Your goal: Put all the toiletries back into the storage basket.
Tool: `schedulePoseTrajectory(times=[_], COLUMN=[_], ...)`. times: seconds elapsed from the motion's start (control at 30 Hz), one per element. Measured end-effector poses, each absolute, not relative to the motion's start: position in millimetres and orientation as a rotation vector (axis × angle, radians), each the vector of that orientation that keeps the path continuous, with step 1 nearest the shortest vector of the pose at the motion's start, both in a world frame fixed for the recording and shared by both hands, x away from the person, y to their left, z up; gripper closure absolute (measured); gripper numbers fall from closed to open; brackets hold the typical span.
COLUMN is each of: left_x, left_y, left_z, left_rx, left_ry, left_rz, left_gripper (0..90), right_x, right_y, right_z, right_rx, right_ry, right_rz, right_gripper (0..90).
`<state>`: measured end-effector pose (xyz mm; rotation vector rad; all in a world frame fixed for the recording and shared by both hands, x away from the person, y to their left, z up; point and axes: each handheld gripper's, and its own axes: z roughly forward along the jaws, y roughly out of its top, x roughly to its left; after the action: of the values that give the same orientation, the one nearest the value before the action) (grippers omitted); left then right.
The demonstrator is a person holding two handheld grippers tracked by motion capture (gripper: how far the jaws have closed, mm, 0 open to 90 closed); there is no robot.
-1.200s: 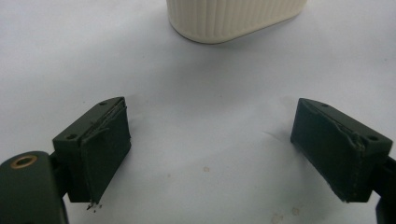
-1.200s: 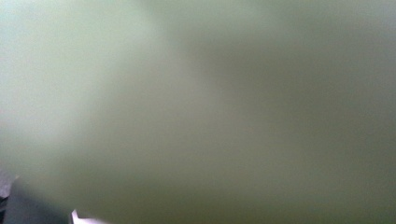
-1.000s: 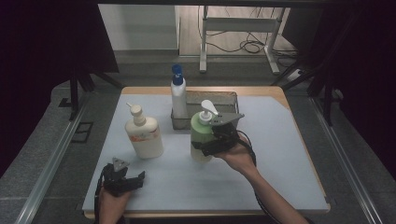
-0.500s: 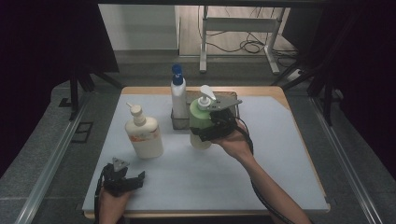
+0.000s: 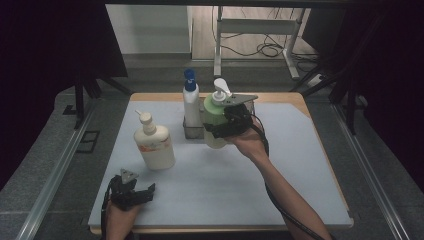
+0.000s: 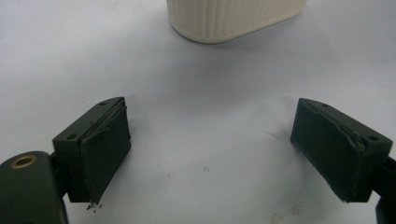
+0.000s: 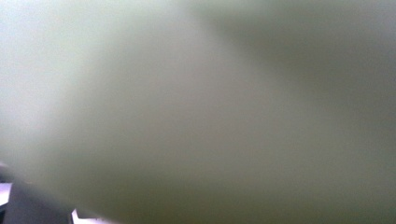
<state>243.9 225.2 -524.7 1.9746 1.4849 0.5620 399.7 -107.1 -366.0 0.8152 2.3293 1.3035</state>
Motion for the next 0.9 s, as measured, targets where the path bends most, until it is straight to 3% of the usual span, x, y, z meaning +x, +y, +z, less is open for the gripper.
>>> schedulePoseTrajectory(times=[0.9], left_x=[244], left_y=[225], left_z=[-525], left_rx=[1.97], left_ry=[1.486], left_rz=[0.561], left_gripper=[11.6], right_x=[446], right_y=[-101], right_z=[-355], right_rx=[0.927], right_ry=[2.211], right_rz=[1.241], right_gripper=[12.4])
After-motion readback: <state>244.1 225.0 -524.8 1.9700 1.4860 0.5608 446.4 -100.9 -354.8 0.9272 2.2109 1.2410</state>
